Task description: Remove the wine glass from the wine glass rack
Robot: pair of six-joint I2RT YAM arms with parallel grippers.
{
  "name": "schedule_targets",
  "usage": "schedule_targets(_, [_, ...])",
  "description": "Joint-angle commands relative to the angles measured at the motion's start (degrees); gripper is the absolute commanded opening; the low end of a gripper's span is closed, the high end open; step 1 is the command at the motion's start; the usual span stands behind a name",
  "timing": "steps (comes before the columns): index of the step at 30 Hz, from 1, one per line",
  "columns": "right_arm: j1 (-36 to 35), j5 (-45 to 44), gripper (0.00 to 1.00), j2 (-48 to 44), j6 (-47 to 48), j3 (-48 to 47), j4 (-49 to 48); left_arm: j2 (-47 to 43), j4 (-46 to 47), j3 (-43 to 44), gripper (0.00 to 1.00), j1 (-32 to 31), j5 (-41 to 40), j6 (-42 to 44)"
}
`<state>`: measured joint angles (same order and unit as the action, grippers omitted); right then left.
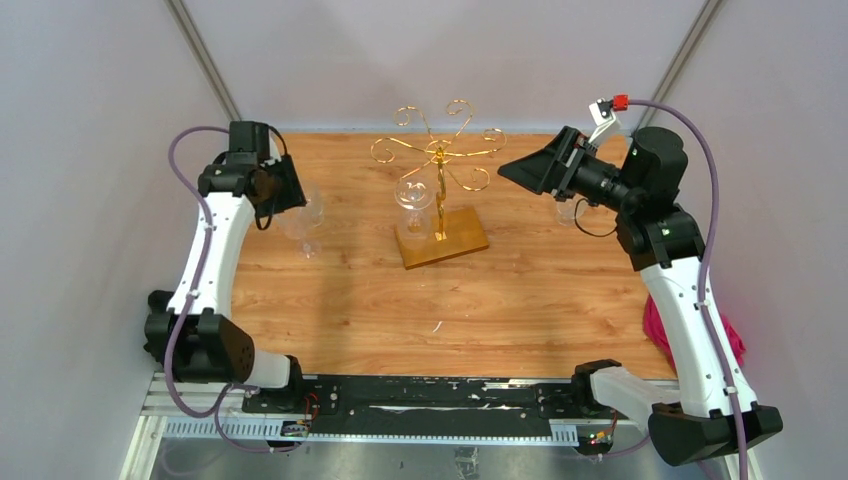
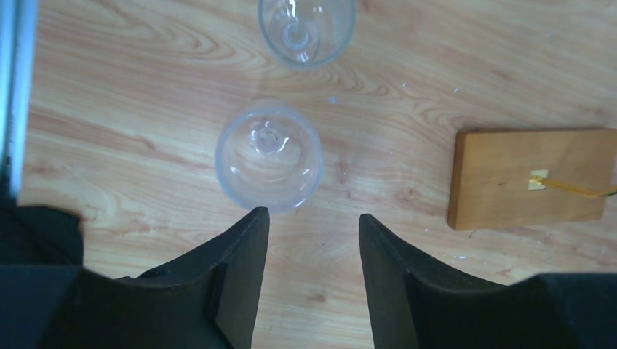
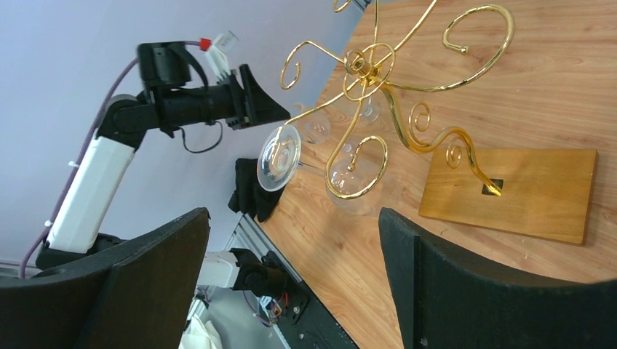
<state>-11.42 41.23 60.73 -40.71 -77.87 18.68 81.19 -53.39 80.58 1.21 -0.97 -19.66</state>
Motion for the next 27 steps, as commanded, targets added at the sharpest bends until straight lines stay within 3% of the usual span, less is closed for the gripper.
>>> schedule_targets(1, [1.1, 2.1, 0.91, -1.4, -1.2, 1.0, -2.3, -4.5, -5.3, 6.4, 0.54, 0.2, -3.5, 1.0])
schedule_targets(4, [1.0, 2.6, 0.91, -1.7, -1.1, 1.1, -2.5, -7.1, -6.8, 10.2, 0.54, 0.3, -4.2, 0.2])
schedule_targets(7, [0.9, 4.1, 0.90, -2.1, -1.8, 1.1, -2.9, -11.1, -6.5, 14.4, 0.54, 0.2, 0.2, -1.8])
schedule_targets(11, [-0.5, 6.2, 0.85, -2.9, -3.4, 1.3, -4.7, -16.6, -2.5, 16.5, 0.55, 0.1, 11.5, -4.9])
schedule_targets(15, [-5.4, 7.7, 0.82, -1.8, -4.7, 0.7, -5.8, -21.4, 3.8, 12.7, 0.55, -0.6, 19.1, -9.0])
schedule_targets(21, [-19.4, 3.6, 0.75, 3.0, -5.1, 2.7, -8.1, -26.3, 10.5, 6.5, 0.56, -7.0, 19.2, -11.7])
schedule_targets(27, [-20.8, 1.8, 0.74, 6.7, -7.9, 6.1, -15.3, -27.9, 10.8, 5.0, 0.57, -7.3, 18.5, -11.3])
